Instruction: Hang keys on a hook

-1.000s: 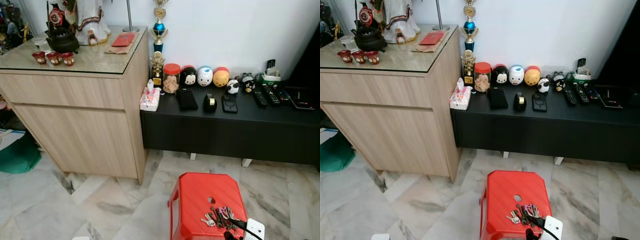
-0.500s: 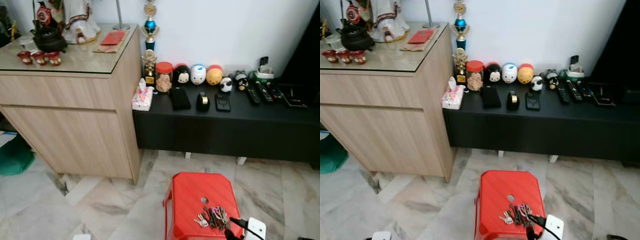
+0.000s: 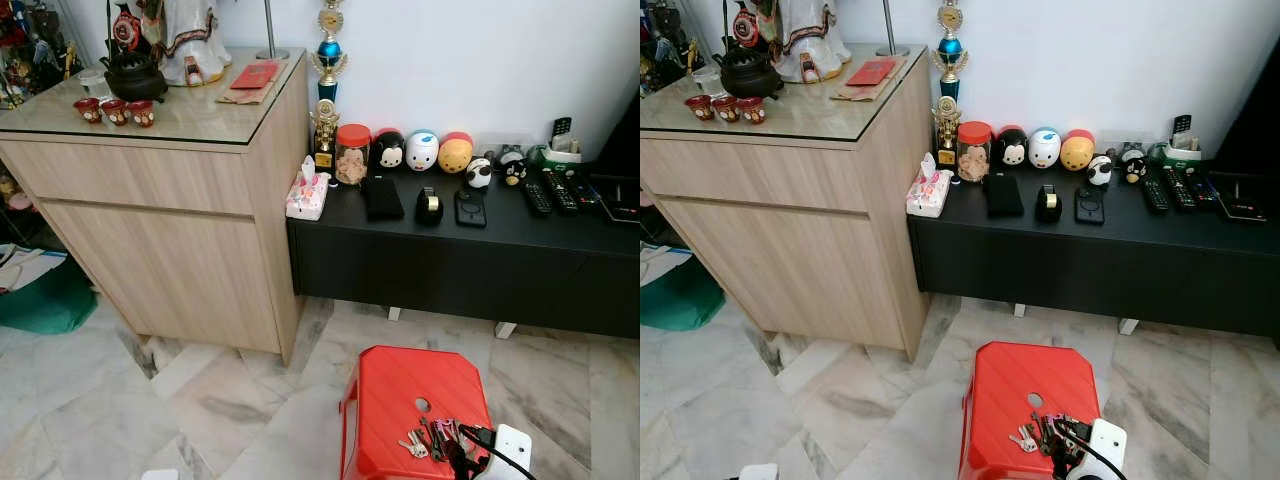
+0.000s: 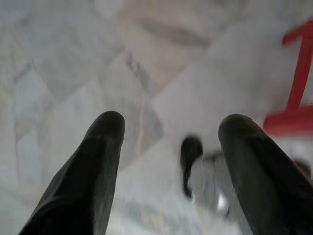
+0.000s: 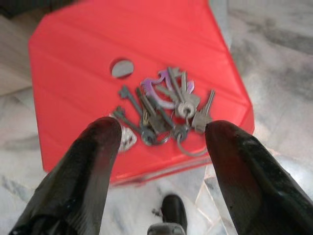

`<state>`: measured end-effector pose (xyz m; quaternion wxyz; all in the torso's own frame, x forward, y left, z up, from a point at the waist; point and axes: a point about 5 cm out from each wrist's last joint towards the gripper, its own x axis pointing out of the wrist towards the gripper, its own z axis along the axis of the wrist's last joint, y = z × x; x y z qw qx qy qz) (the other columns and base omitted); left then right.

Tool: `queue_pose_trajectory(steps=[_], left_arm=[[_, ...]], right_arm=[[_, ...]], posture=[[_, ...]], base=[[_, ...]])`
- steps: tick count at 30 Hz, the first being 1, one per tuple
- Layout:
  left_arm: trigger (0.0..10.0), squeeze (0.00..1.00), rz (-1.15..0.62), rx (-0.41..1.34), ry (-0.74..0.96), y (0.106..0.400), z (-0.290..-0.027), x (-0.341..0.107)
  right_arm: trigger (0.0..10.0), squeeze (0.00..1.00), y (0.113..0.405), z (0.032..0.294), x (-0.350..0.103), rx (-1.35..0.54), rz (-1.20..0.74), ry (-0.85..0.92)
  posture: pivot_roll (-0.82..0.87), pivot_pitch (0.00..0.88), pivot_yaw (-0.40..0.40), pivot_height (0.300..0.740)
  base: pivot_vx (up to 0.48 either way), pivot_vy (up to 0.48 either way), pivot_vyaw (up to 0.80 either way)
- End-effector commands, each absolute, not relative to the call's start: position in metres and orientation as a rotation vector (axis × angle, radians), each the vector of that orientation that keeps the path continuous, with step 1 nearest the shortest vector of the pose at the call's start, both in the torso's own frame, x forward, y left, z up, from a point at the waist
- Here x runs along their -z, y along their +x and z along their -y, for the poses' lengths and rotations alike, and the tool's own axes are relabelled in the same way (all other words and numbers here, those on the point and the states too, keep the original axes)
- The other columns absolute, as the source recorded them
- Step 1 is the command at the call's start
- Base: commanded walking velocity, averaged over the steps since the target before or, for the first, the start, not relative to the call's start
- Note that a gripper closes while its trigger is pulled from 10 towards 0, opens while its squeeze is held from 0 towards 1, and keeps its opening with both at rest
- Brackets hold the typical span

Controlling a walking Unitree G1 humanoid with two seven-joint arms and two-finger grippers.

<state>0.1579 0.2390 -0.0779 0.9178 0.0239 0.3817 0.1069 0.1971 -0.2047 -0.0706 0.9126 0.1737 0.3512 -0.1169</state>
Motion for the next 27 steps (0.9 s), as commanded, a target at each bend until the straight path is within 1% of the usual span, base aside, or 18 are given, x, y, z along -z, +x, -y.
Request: queue_pose_trajectory(steps=[1, 6, 7, 9, 10, 11, 12, 14, 15, 17, 19, 20, 23, 24, 27], left_arm=[[10.0, 0.0, -0.5, -0.214, 0.072, 0.227, -0.251, 0.031], [10.0, 0.0, -0.273, -0.214, 0.072, 0.251, -0.257, -0.003], [10.0, 0.0, -0.203, -0.206, 0.073, 0.255, -0.256, -0.013], [10.0, 0.0, -0.15, -0.193, 0.081, 0.257, -0.255, -0.022], [10.0, 0.0, -0.08, -0.162, 0.095, 0.258, -0.251, -0.032], [10.0, 0.0, -0.08, -0.162, 0.095, 0.258, -0.251, -0.032], [10.0, 0.0, -0.032, -0.133, 0.106, 0.257, -0.248, -0.041], [10.0, 0.0, -0.013, -0.121, 0.112, 0.255, -0.246, -0.045], [10.0, 0.0, 0.016, -0.103, 0.118, 0.248, -0.245, -0.052], [10.0, 0.0, 0.026, -0.09, 0.126, 0.244, -0.244, -0.055], [10.0, 0.0, 0.048, -0.086, 0.147, 0.231, -0.25, -0.065], [10.0, 0.0, 0.059, -0.08, 0.152, 0.23, -0.251, -0.069], [10.0, 0.0, 0.079, -0.053, 0.166, 0.233, -0.248, -0.077], [10.0, 0.0, 0.092, -0.044, 0.206, 0.236, -0.248, -0.082], [10.0, 0.0, 0.103, -0.054, 0.238, 0.239, -0.255, -0.09]], right_arm=[[10.0, 0.0, 0.26, 0.197, 0.027, 0.179, -0.486, 0.304], [10.0, 0.0, 0.275, 0.196, 0.006, 0.116, -0.333, 0.243], [10.0, 0.0, 0.279, 0.196, -0.002, 0.09, -0.277, 0.233], [10.0, 0.0, 0.282, 0.197, -0.008, 0.075, -0.235, 0.222], [10.0, 0.0, 0.286, 0.198, -0.019, 0.042, -0.171, 0.195], [10.0, 0.0, 0.286, 0.198, -0.019, 0.042, -0.171, 0.195], [10.0, 0.0, 0.288, 0.197, -0.028, 0.013, -0.119, 0.156], [10.0, 0.0, 0.289, 0.197, -0.033, 0.0, -0.098, 0.13], [10.0, 0.0, 0.29, 0.193, -0.044, -0.048, -0.043, 0.082], [10.0, 0.0, 0.289, 0.19, -0.05, -0.069, -0.02, 0.069], [10.0, 0.0, 0.283, 0.188, -0.068, -0.088, 0.052, 0.053], [10.0, 0.0, 0.281, 0.188, -0.07, -0.085, 0.059, 0.049], [10.0, 0.0, 0.278, 0.188, -0.064, -0.067, 0.031, 0.053], [10.0, 0.0, 0.276, 0.192, -0.062, -0.015, 0.022, 0.074], [10.0, 0.0, 0.273, 0.191, -0.063, 0.001, 0.018, 0.082]], posture=[[0.03, 0.0, -0.03, 0.74], [0.02, 0.0, -0.031, 0.74], [0.02, 0.0, -0.036, 0.74], [0.02, 0.0, -0.037, 0.74], [0.02, 0.0, -0.042, 0.74], [0.02, 0.0, -0.042, 0.74], [0.02, 0.0, -0.043, 0.74], [0.02, 0.0, -0.043, 0.74], [0.01, 0.0, -0.046, 0.74], [0.0, 0.0, -0.053, 0.74], [-0.01, 0.0, -0.059, 0.74], [-0.01, 0.0, -0.059, 0.74], [-0.01, 0.0, -0.069, 0.74], [0.0, 0.0, -0.071, 0.74], [-0.01, 0.0, -0.071, 0.74]], base=[[0.0, 0.0, 0.0], [0.0, 0.0, 0.0], [0.0, 0.0, 0.0], [0.0, 0.0, 0.0], [0.0, 0.0, 0.0], [0.0, 0.0, 0.0], [0.0, 0.0, 0.0], [0.0, 0.0, 0.0], [0.0, 0.0, 0.0], [0.0, 0.0, 0.0], [0.0, 0.0, 0.0], [0.0, 0.0, 0.0], [0.0, 0.0, 0.0], [0.0, 0.0, 0.0], [0.0, 0.0, 0.0]])
